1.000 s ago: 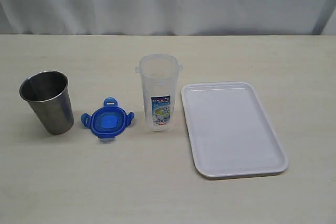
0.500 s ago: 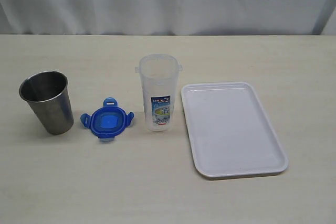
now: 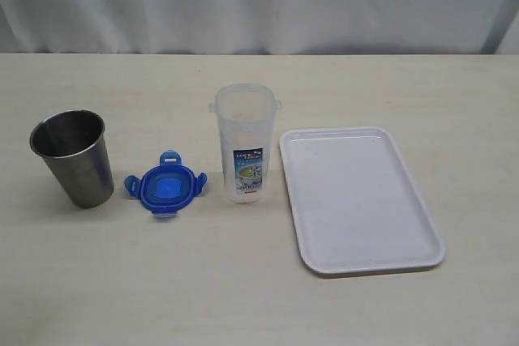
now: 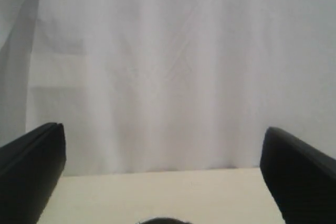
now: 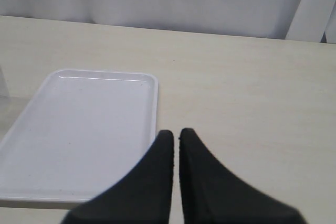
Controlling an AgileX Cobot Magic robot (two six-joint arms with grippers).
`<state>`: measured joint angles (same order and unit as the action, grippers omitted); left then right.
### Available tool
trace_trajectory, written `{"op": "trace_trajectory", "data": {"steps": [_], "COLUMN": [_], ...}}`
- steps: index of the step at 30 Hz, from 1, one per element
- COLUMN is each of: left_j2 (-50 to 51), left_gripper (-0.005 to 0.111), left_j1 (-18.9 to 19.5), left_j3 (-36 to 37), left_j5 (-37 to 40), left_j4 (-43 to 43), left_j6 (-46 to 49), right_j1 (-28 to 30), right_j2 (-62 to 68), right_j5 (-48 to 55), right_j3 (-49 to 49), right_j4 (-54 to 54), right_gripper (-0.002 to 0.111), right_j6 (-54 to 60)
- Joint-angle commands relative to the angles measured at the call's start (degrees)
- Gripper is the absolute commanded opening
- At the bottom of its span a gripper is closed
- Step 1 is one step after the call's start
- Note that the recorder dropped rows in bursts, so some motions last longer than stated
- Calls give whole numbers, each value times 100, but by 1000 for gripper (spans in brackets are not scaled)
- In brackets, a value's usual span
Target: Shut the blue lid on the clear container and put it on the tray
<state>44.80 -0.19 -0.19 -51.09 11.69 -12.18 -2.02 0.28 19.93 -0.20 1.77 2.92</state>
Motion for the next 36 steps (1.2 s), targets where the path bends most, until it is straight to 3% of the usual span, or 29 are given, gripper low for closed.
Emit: {"op": "trace_trajectory", "data": {"steps": [1, 4, 13, 21, 36], "left_j2": [1407, 2172, 3413, 4289, 4633], "left_gripper": [105, 105, 105, 105, 105], "left_j1": [-45, -45, -45, -45, -45], "left_j3": [19, 19, 19, -65, -65], "left_j5": [-863, -1348, -1852, -1887, -1887], "left_j4": [69, 69, 428, 561, 533], "left_j6": [515, 684, 916, 1187, 1363], "right_j1": [-16, -16, -16, -16, -16], "right_j2": [-28, -28, -28, -28, -28], "right_j5": [-16, -16, -16, -16, -16], "right_j3": [20, 20, 20, 20, 20], "right_j4": [-3, -3, -3, -3, -3], "right_gripper": [5, 5, 5, 5, 5], "right_j6": [17, 17, 17, 17, 17]}}
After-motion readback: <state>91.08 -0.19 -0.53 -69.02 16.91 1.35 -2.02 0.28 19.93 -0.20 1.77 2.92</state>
